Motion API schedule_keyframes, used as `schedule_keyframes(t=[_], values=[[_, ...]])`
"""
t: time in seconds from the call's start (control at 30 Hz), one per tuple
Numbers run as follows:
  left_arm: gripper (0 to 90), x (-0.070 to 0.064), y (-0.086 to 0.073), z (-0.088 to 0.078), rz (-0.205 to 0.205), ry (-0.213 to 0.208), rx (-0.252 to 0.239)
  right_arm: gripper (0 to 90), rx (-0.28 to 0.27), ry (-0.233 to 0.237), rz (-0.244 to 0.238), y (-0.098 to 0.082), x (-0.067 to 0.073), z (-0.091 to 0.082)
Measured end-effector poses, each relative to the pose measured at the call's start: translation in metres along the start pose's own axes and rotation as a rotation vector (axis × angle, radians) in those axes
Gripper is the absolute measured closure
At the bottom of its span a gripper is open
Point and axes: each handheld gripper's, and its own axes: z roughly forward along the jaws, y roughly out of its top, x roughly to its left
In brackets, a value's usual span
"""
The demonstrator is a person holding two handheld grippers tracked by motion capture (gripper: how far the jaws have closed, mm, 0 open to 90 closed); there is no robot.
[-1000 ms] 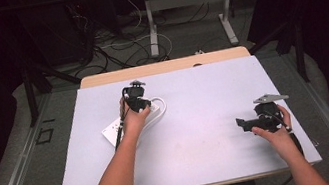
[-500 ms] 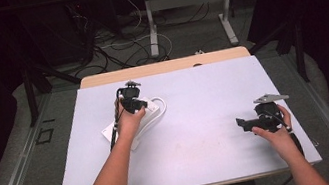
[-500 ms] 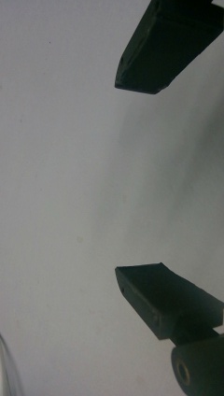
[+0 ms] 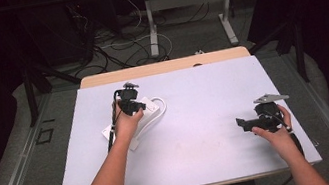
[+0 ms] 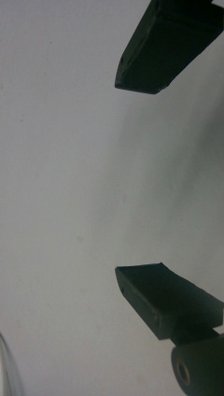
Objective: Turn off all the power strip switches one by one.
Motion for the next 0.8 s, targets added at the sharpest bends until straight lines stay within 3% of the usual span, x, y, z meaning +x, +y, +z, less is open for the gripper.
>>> schedule_keyframes(t=[0.7,0.8], values=[[90.0,0.006,-0.01,-0.009,-0.02,-0.013,0.007,7.9,-0.004,0.004,-0.009,0.0,0.001,-0.001],[90.0,0.008,-0.011,-0.009,-0.005,-0.012,0.01,7.8,-0.008,0.003,-0.008,0.001,0.001,-0.001]])
